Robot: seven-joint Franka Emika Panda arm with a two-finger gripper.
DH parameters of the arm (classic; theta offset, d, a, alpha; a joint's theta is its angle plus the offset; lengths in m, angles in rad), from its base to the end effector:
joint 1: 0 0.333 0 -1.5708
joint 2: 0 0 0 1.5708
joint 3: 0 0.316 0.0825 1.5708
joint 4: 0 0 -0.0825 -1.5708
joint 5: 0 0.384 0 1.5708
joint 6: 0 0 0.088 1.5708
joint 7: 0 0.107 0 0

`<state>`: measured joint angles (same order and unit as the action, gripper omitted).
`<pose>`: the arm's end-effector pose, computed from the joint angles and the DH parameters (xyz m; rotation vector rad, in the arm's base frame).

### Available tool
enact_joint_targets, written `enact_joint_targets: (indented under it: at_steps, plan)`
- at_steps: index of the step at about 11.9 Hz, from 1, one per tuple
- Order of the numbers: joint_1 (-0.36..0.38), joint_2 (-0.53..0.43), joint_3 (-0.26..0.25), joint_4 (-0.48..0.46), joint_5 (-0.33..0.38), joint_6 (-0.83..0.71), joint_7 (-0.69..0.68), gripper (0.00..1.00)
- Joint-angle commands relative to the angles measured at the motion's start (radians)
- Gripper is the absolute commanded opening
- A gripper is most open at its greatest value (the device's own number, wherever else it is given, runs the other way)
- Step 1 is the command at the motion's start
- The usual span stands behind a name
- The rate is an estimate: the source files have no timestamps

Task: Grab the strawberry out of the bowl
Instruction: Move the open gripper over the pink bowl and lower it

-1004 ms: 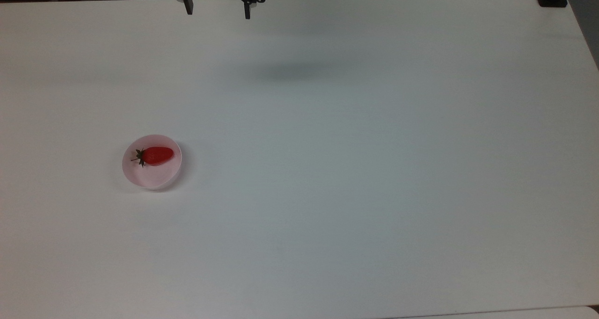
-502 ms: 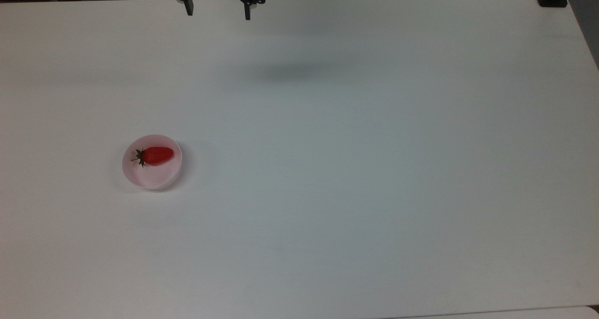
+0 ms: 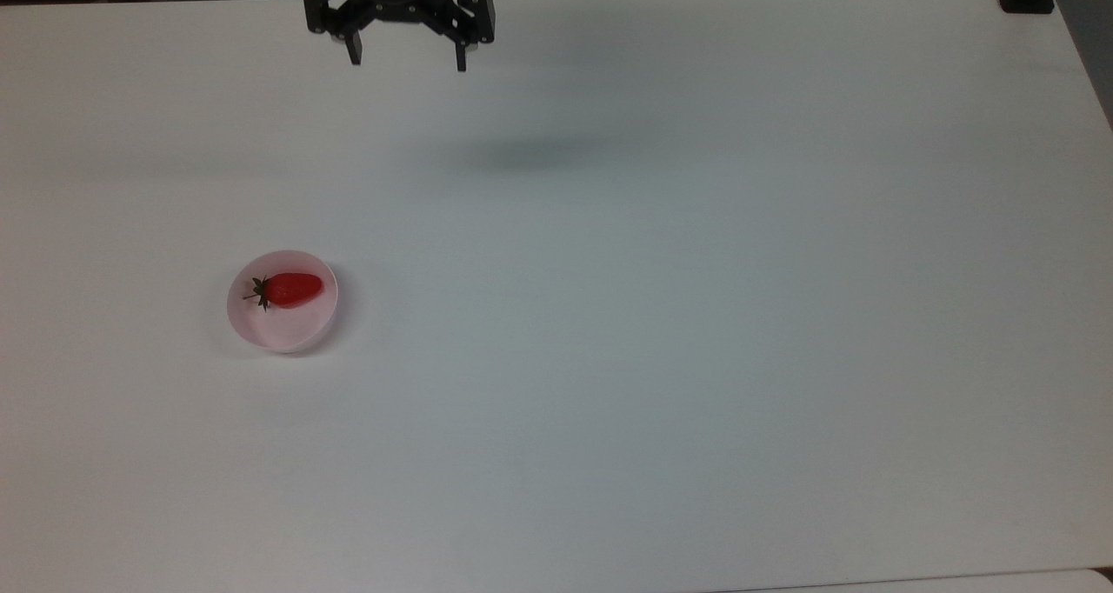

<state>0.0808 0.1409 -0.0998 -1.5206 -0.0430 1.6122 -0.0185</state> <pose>0.5983 -0.0119 0.5710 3.0846 0.0046 -0.0766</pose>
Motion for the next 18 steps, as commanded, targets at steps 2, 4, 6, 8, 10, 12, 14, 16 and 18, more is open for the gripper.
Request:
enact_joint_targets:
  at_steps: [2,4,6,8,10,12,14,16,18]
  plan:
    - [-0.058,0.084,-0.012,-0.001,0.000,0.124,-0.087,1.00]
    - [-0.104,0.150,-0.011,0.023,-0.005,0.167,-0.115,1.00]
    - [-0.147,0.210,-0.011,0.088,0.012,0.178,-0.214,1.00]
    - [-0.167,0.250,-0.011,0.089,0.047,0.323,-0.273,1.00]
    - [-0.196,0.296,-0.006,0.095,0.058,0.394,-0.352,1.00]
    - [-0.208,0.327,-0.006,0.102,0.060,0.429,-0.476,1.00]
    - [-0.222,0.368,-0.006,0.123,0.058,0.433,-0.604,0.95]
    - [-0.225,0.388,-0.008,0.123,0.054,0.433,-0.705,0.89]
    - [-0.236,0.419,-0.008,0.131,0.049,0.433,-0.788,0.81]
